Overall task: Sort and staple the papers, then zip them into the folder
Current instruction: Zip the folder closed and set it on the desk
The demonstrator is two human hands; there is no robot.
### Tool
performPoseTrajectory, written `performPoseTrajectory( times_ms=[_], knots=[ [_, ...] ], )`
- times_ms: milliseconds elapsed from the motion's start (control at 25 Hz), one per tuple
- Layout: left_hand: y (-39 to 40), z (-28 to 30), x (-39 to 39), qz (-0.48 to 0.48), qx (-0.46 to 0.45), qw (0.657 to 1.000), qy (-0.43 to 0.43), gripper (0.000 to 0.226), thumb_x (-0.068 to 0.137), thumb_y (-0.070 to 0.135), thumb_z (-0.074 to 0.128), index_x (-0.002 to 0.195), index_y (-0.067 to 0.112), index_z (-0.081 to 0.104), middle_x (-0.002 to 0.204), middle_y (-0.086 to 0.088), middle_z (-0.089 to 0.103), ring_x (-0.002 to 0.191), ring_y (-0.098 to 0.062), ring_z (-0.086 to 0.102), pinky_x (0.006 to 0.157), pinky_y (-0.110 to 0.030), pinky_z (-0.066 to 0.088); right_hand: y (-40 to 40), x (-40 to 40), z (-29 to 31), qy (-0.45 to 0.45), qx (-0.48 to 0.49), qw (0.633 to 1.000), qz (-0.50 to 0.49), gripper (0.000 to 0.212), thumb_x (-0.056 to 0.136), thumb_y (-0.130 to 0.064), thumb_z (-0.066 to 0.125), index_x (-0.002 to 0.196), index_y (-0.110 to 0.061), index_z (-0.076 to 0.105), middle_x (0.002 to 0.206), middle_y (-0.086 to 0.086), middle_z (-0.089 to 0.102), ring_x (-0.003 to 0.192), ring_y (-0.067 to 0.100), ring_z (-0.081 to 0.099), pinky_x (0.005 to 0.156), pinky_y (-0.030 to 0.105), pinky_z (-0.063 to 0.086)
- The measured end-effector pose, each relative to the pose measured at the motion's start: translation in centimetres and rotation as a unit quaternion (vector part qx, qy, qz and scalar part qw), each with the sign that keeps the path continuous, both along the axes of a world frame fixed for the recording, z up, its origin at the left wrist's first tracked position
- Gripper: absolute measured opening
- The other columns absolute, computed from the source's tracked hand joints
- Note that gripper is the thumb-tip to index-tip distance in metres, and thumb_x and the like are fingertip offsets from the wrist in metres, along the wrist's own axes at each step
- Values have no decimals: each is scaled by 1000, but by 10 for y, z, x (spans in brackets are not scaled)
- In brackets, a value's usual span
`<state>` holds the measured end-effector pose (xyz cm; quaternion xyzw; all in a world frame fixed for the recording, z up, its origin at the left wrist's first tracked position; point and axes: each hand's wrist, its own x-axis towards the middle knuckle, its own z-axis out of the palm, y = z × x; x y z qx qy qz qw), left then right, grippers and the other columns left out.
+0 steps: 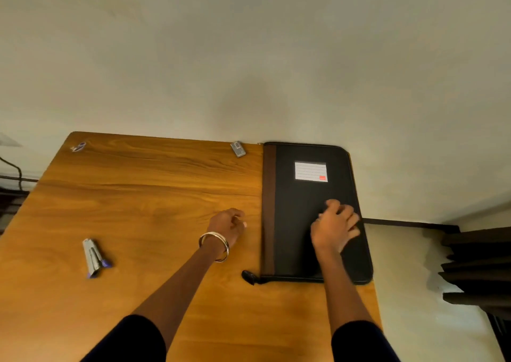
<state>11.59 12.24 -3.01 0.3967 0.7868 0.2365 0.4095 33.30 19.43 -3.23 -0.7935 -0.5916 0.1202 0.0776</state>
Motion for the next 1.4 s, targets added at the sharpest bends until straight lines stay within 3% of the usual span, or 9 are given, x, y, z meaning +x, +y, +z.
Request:
performPoseTrajectory(
  times_ms=[160,280,400,520,680,800,1000,1160,1400],
  knots=[
    [-71,5,-70,188,84,977,-59,15,90,-1,54,89,7,66,79,-7,63,73,-27,61,54,-18,52,-77,-113,-1,173,3,961,217,21,92,-18,53,112,-20,60,118,3,47,114,22,42,97,40,38],
    [-133,0,-140,232,115,966,12,19,90,2,53,90,15,67,76,-7,68,72,-25,66,64,-32,57,-138,-202,-8,235,-43,898,370,25,94,-23,50,114,-16,61,117,5,52,110,22,46,95,38,41],
    [-179,1,-195,266,113,949,122,18,86,2,58,92,13,71,79,-9,71,69,-24,64,69,-31,51,-182,-278,-14,221,-104,862,445,36,92,-31,54,125,-15,54,126,7,52,119,25,45,99,37,37],
    [-213,0,-248,274,84,945,159,18,85,4,59,95,12,72,88,-9,72,76,-25,64,71,-30,48,-218,-348,-18,142,-116,870,458,56,89,-47,56,134,-16,45,131,7,48,121,27,43,97,40,37],
    [-225,-11,-301,284,51,946,147,18,89,7,56,98,15,70,97,-7,70,83,-24,63,78,-32,49,-239,-397,-26,19,-76,909,409,55,69,-46,73,112,-13,64,106,8,61,96,27,60,75,41,51],
    [-205,-12,-314,266,42,955,126,20,89,6,54,96,15,70,94,-8,69,75,-21,59,72,-28,45,-222,-395,-35,77,-69,927,361,35,72,-32,70,97,-9,67,96,9,60,88,28,60,73,40,52],
    [-119,-3,-280,154,68,984,65,16,88,4,56,93,10,70,95,-8,70,83,-22,62,74,-24,44,-145,-316,-10,214,-1,970,118,29,92,-26,56,103,-1,64,102,16,56,97,33,53,83,38,43],
    [-1,7,-222,-47,98,993,56,12,87,12,59,94,8,67,97,-8,68,92,-25,63,81,-30,48,-61,-239,4,214,40,976,-12,31,94,-29,56,106,-2,62,107,15,56,96,29,55,83,39,48],
    [158,-1,-124,-197,64,955,211,52,84,38,62,130,15,49,135,-9,47,121,-34,45,98,-42,41,43,-181,1,191,12,981,-7,39,94,-37,54,116,-5,57,118,11,50,110,23,50,88,32,45]
  ],
)
